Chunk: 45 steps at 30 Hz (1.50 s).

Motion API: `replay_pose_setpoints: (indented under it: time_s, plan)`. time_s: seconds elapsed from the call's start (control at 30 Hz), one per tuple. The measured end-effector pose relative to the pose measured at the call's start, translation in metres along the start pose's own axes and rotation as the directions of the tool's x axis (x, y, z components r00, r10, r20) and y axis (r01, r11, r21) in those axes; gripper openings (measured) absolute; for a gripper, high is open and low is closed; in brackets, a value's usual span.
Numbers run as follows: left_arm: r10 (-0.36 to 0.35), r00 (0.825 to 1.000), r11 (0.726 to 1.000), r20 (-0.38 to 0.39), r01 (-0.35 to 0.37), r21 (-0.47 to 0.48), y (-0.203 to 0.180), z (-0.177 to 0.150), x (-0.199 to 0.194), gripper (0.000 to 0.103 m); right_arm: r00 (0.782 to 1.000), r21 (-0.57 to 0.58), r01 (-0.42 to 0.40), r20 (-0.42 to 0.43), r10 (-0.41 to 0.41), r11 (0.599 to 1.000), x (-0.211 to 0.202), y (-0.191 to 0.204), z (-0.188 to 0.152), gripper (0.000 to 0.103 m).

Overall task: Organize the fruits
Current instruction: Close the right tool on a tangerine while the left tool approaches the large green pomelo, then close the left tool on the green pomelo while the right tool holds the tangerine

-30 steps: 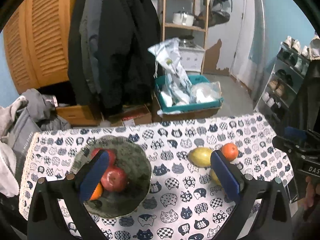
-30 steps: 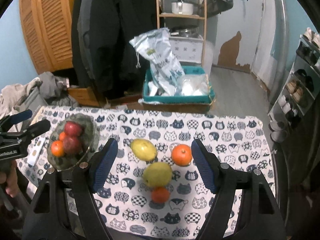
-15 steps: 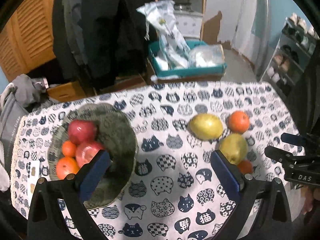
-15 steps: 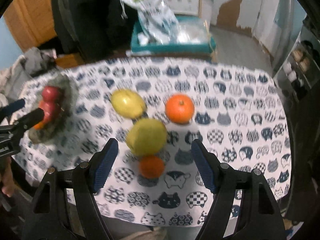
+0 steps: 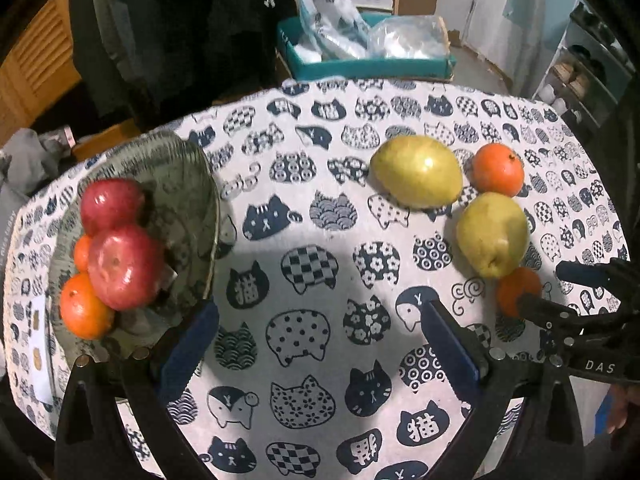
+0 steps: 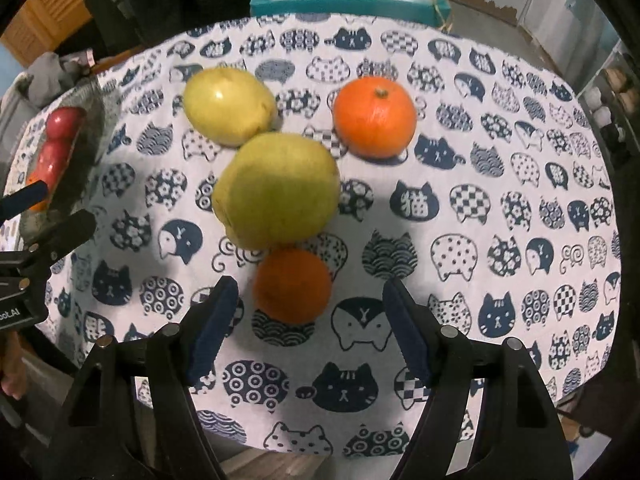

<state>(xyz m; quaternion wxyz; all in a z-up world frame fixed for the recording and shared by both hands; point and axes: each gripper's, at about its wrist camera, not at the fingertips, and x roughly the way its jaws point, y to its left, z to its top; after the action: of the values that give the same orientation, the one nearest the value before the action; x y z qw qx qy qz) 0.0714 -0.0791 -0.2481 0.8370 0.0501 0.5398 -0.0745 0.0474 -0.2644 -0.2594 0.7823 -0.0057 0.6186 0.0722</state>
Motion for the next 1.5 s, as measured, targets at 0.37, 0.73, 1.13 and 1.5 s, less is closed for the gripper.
replay_pose_setpoints:
  time_s: [0.37,0.73,1.13,1.5]
  plan:
    - [-0.001,0.999,1.0,-0.04,0.001,-0.006,-0.001,-0.004,0.014,0.102,0.999,-0.018,-0.025,-0.043,0.024,1.0,0.024,0.004,-0.002,0.061]
    - [-0.067,0.998,0.997,-0.021,0.067,-0.024,-0.015,0.011,0.008,0.102,0.999,-0.024,-0.031,-0.035,0.03,0.999,0.019,0.0,-0.006,0.043]
    - [-0.165,0.986,0.986,-0.01,0.165,0.016,-0.068,0.033,0.012,0.102,0.997,0.049,0.059,0.05,-0.062,0.997,-0.01,-0.066,-0.002,0.043]
    - [-0.207,0.978,0.973,-0.025,0.208,0.094,-0.119,0.04,0.025,0.102,0.996,0.143,0.044,0.064,-0.054,0.989,-0.003,-0.098,-0.005,0.043]
